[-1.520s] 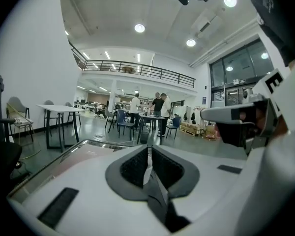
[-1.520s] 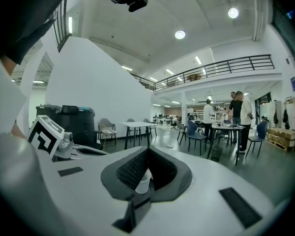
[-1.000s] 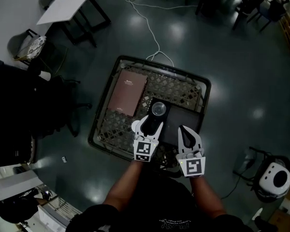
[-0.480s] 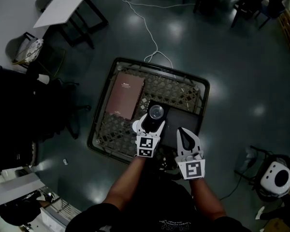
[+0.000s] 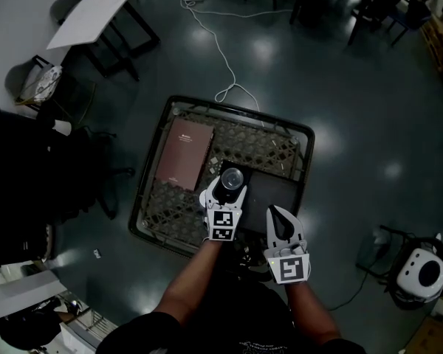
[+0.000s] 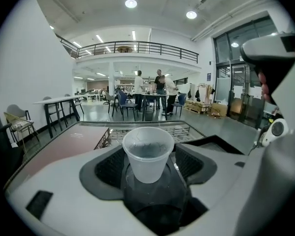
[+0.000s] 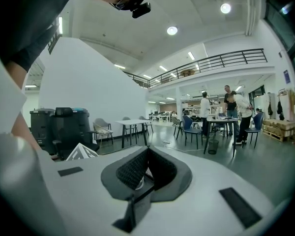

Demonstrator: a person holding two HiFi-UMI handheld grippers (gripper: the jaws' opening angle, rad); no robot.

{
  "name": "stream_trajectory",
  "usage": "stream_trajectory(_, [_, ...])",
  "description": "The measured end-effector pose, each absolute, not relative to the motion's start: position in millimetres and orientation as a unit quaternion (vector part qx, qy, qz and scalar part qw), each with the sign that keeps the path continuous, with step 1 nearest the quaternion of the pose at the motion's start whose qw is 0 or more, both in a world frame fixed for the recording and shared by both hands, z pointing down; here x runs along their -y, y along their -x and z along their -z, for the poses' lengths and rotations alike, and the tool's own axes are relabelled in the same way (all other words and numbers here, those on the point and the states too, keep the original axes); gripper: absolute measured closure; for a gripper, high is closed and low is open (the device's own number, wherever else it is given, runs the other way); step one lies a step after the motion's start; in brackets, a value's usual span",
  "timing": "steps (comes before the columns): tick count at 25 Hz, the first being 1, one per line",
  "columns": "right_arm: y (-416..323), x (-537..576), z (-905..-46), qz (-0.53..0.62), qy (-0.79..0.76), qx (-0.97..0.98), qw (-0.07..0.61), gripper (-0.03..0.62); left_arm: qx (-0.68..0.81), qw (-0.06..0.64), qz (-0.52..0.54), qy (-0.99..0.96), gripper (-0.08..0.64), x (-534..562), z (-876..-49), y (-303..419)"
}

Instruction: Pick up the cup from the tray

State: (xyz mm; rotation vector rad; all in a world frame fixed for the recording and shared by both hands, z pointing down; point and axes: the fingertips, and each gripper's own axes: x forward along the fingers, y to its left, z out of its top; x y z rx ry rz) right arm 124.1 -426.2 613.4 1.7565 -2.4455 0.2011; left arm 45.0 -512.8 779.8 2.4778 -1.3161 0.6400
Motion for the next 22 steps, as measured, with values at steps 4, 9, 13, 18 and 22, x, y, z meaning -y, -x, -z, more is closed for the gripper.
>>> stream_trajectory(4, [-126.2, 422.2, -616.8, -0.07, -0.584, 0.806, 0.063, 0.584, 0.459, 0.133, -0.223, -0.85, 0.239, 518.0, -782.2, -44.6])
stream_trajectory(9, [-131.1, 418.2, -616.1, -0.068, -0.589, 0.803, 0.064, 0.584, 0.457, 0.128, -0.227, -0.85, 0.259, 520.7, -782.9, -47.3])
stream_trajectory(13, [-133.0, 415.3, -616.6, -0.072, -0.591, 0.801, 0.063, 0.584, 0.459, 0.126, -0.226, -0.85, 0.262, 519.9, -782.2, -49.6])
stream_trajectory(18, [-135.0, 410.5, -614.6, -0.06, -0.592, 0.801, 0.065, 0.584, 0.456, 0.124, -0.214, -0.855, 0.264, 518.4, -769.2, -53.2])
stream_trajectory(22, [-133.8, 403.9, -617.8, -0.057, -0.592, 0.801, 0.074, 0.584, 0.447, 0.116, -0.206, -0.863, 0.264, 515.1, -751.0, -55.1])
